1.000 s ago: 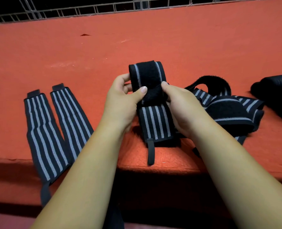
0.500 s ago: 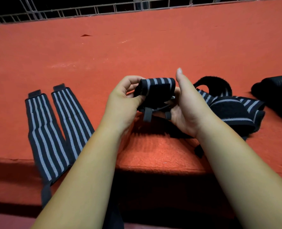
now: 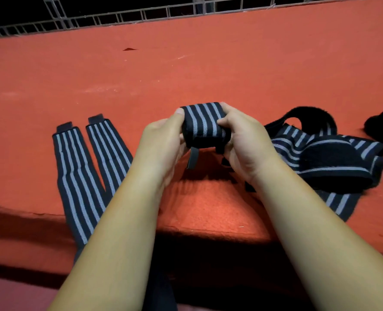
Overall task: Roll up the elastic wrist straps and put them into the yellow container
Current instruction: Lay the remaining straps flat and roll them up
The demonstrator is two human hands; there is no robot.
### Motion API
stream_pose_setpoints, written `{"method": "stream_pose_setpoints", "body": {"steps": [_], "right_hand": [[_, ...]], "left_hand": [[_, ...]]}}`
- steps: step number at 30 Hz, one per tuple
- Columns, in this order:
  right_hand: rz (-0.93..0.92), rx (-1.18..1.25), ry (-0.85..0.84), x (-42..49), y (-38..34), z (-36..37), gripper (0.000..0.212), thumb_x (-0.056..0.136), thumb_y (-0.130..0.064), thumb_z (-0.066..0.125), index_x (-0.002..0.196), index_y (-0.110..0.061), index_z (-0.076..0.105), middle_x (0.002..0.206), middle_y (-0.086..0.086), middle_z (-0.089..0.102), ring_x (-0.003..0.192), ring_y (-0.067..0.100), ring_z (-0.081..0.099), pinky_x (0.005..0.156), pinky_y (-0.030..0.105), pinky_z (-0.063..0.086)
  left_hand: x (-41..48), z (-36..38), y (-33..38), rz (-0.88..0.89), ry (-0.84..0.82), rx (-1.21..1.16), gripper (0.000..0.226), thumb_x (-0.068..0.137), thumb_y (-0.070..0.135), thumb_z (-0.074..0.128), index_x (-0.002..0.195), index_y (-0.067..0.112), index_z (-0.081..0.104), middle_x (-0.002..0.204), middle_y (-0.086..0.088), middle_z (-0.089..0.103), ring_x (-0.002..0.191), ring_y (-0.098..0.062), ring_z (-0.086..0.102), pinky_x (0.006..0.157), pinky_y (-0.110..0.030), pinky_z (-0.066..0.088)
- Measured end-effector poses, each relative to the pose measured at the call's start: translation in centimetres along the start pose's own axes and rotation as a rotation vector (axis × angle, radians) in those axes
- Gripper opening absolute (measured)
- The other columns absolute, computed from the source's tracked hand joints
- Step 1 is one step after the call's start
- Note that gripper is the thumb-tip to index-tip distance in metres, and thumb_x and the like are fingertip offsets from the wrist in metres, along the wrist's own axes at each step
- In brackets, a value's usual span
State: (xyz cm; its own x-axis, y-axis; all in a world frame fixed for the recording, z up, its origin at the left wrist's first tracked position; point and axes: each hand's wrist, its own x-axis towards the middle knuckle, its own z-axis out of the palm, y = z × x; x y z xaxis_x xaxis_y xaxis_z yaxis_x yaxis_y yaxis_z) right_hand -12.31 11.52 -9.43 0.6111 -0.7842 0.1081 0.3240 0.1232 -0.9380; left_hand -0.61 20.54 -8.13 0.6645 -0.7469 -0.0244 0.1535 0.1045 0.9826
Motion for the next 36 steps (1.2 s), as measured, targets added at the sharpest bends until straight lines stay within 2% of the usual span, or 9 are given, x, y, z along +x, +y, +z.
{"method": "stream_pose_setpoints", "body": {"steps": [4,7,10,16,20,24,28,34,36], "right_hand": [[0.031,-0.155,0.035,1.3,1.7,1.1,0.046,0.082,-0.011,0.050,0.121,0.012,0.056,0.098,0.014,0.058,0.083,0.035,0.052,0.073,0.039,0.043],[0.057,-0.348,0.025,2.9,2.8,1.6,0.077,0.078,-0.029,0.060,0.155,-0.027,0.057,0.141,-0.014,0.066,0.128,0.017,0.066,0.116,0.048,0.049],[0.066,-0.558,0.009,3.1,3.2,1.9,0.066,0.103,-0.020,0.054,0.166,-0.034,0.041,0.146,-0.028,0.050,0.114,-0.013,0.060,0.103,0.017,0.046],[0.085,-0.786,-0.020,2.9,4.2,1.7,0.058,0.112,-0.023,0.051,0.167,-0.036,0.037,0.137,-0.027,0.048,0.118,-0.010,0.046,0.079,-0.005,0.034],[0.040,-0.851,-0.015,2.5,4.3,1.8,0.058,0.111,-0.028,0.055,0.167,-0.034,0.039,0.163,-0.015,0.050,0.148,0.006,0.047,0.109,0.019,0.033],[0.034,-0.903,-0.032,1.8,4.1,1.5,0.036,0.110,-0.018,0.050,0.140,-0.032,0.064,0.127,-0.010,0.073,0.116,0.013,0.067,0.094,0.031,0.051],[0.079,-0.915,-0.027,0.8,3.3,1.4,0.048,0.102,-0.010,0.044,0.132,-0.037,0.070,0.114,-0.012,0.079,0.111,0.016,0.073,0.103,0.041,0.057],[0.086,-0.787,0.000,-0.9,1.7,1.1,0.049,0.101,-0.003,0.046,0.120,-0.038,0.074,0.098,-0.045,0.071,0.108,-0.010,0.067,0.103,0.024,0.053],[0.071,-0.722,0.030,-1.2,1.5,0.6,0.052,0.100,-0.004,0.044,0.134,-0.032,0.072,0.124,-0.035,0.070,0.125,-0.002,0.065,0.114,0.033,0.051]], "left_hand": [[0.4,-1.5,0.2,-0.029,-0.003,0.030,0.028,0.109,0.026,0.059,0.106,0.006,0.079,0.101,-0.009,0.083,0.090,-0.020,0.079,0.090,-0.039,0.062],[1.4,-3.0,-0.2,-0.045,-0.022,0.159,0.024,0.100,0.025,0.070,0.107,0.005,0.081,0.102,-0.017,0.083,0.093,-0.023,0.078,0.100,-0.050,0.061],[2.6,-3.7,-1.6,-0.057,-0.006,0.223,0.014,0.100,0.007,0.069,0.109,0.006,0.080,0.102,-0.014,0.083,0.099,-0.028,0.080,0.101,-0.049,0.062],[4.1,-3.7,-3.5,-0.069,0.085,0.573,0.022,0.100,0.020,0.073,0.122,0.018,0.075,0.107,-0.002,0.080,0.099,-0.024,0.078,0.096,-0.045,0.062],[4.6,-3.7,-3.5,-0.030,0.159,0.794,0.023,0.102,0.032,0.070,0.121,0.019,0.070,0.106,0.000,0.075,0.096,-0.024,0.073,0.080,-0.037,0.057],[4.8,-3.8,-3.8,-0.007,0.174,0.841,0.025,0.101,0.038,0.071,0.115,0.018,0.072,0.101,0.000,0.076,0.092,-0.023,0.073,0.070,-0.034,0.050],[4.0,-3.6,-3.7,0.008,0.187,0.873,0.027,0.105,0.041,0.067,0.113,0.017,0.073,0.095,0.002,0.074,0.083,-0.018,0.068,0.059,-0.030,0.039],[2.9,-3.1,-2.8,-0.016,0.206,0.906,0.040,0.108,0.048,0.059,0.110,0.011,0.075,0.094,-0.007,0.075,0.084,-0.025,0.069,0.058,-0.029,0.041],[2.6,-2.7,-2.6,-0.027,0.234,0.913,0.042,0.108,0.046,0.057,0.109,0.007,0.073,0.099,-0.012,0.075,0.087,-0.030,0.070,0.056,-0.032,0.041]]}}
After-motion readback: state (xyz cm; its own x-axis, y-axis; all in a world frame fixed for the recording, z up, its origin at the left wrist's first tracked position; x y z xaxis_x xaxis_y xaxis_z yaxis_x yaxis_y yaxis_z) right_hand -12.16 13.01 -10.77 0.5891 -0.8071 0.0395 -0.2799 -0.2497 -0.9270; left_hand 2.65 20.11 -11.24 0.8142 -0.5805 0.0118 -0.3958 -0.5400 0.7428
